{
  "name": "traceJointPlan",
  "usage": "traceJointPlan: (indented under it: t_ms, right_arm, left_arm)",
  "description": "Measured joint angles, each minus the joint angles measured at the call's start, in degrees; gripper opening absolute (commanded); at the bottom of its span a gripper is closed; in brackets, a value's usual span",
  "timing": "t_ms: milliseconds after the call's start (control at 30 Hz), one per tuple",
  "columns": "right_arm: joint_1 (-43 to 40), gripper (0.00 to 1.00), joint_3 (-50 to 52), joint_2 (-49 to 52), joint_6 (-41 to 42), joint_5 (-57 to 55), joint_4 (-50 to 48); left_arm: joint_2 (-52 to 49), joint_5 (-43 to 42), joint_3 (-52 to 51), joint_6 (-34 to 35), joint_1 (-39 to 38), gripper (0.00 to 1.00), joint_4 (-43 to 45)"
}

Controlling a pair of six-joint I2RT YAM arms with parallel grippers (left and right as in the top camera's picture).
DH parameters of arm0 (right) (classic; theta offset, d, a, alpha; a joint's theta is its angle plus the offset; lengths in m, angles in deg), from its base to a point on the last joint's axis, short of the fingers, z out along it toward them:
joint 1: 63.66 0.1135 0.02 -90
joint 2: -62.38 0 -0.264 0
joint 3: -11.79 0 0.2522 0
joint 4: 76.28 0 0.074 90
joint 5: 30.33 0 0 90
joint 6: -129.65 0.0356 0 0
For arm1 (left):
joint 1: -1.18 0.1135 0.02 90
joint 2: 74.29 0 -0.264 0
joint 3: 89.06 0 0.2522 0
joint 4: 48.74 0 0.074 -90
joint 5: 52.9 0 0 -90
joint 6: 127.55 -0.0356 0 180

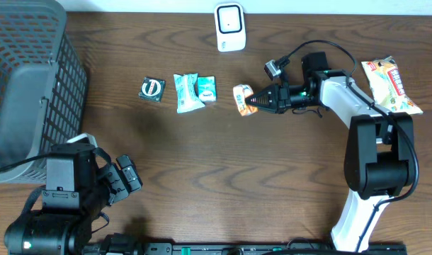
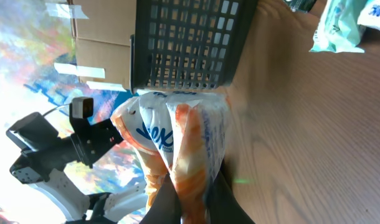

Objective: Scan the item barcode

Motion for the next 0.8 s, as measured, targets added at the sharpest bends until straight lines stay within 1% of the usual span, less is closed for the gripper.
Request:
traceJointPlan:
  t_ms: [133,367,467,600,800]
  right_arm:
    - [0.0,0.01,0.3,-3.4,-1.9,-1.7,2.8]
    - [0.0,0.01,0.3,-15.8,-2.9,-9.5,8.7]
    - [0.1,0.01,0.3,-19.7,-2.9,-11.7,9.4]
    - [0.6,0.01,0.3,-23.0,-2.9,-13.1,9.3]
    - [0.9,0.01,0.3,-23.7,-2.9,-14.3,8.2]
  left_arm:
    - [0.0,0.0,0.0,0.0,0.0,0.98,0.0]
    - [0.0,0.0,0.0,0.0,0.0,0.98,0.0]
    - [0.0,0.0,0.0,0.0,0.0,0.98,0.0]
    - [0.0,0.0,0.0,0.0,0.0,0.98,0.0]
    - [0.0,0.0,0.0,0.0,0.0,0.98,0.0]
